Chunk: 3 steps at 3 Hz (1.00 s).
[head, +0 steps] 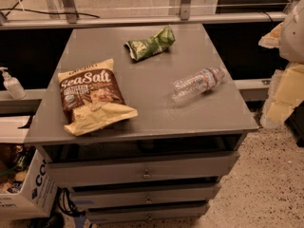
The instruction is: Pick green jalapeno chip bag
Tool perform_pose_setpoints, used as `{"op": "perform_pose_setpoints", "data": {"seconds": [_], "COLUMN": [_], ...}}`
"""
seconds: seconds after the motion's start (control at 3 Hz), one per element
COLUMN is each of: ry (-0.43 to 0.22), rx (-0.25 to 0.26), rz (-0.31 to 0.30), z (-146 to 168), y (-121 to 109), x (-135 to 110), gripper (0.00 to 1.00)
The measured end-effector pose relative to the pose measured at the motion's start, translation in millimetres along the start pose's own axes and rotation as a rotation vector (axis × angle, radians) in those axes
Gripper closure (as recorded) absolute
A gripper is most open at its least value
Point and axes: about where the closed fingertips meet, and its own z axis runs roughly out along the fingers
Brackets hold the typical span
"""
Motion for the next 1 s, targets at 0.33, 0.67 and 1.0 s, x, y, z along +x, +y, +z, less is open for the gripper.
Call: {"op": "perform_pose_setpoints", "data": {"seconds": [0.33, 0.67, 1.0], "ry": [0.0, -0.026, -0.087], "rx": [0.0, 0.036, 0.09], "rz": [0.0, 0.001, -0.002], "z": [0.0, 3.2, 12.2], "y": [0.0, -11.1, -32.1], "x": [0.0, -2.0, -7.7], "gripper": [0.0, 0.0, 0.0]}}
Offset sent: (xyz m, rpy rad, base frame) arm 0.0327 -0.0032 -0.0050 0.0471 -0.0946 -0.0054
